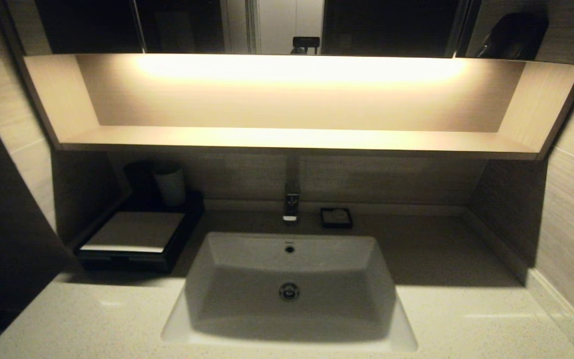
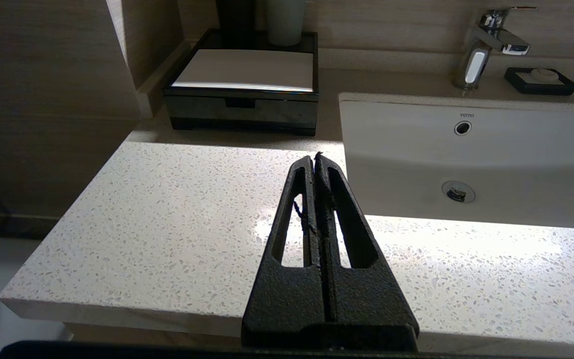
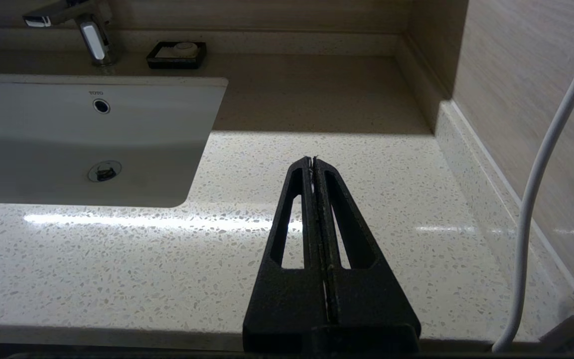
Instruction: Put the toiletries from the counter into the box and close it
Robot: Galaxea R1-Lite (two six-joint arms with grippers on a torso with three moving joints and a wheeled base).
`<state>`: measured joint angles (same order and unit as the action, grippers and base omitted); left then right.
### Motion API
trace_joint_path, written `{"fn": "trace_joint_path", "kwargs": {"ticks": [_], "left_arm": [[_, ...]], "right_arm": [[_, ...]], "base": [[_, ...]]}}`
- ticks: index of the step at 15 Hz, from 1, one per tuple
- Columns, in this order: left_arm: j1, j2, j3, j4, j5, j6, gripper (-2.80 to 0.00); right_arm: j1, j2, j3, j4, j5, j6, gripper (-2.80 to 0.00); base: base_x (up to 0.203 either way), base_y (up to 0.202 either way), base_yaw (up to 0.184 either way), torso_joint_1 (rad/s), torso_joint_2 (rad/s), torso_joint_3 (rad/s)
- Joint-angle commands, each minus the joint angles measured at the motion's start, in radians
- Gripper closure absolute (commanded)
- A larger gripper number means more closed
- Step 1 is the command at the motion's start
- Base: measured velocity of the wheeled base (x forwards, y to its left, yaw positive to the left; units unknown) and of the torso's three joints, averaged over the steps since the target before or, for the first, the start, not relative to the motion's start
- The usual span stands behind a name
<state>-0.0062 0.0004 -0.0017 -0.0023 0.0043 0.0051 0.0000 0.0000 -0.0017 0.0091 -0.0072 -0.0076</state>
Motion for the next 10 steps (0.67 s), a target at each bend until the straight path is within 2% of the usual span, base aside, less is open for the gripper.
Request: {"fn": "trace_joint_path", "kwargs": {"ticks": [1, 10], "left_arm": [[0.000, 0.001, 0.000, -0.001, 0.000, 0.000, 0.00], [0.000, 0.000, 0.000, -0.001, 0.000, 0.000, 0.00]], "right_arm": [[0.000, -0.002, 0.000, 0.000, 0.001, 0.000, 0.00], [0.000, 0.000, 0.000, 0.000, 0.000, 0.009, 0.00]], "base": [[0.000, 0.000, 0.000, 0.000, 0.00, 0.000], [0.000, 0.000, 0.000, 0.000, 0.00, 0.000]]}}
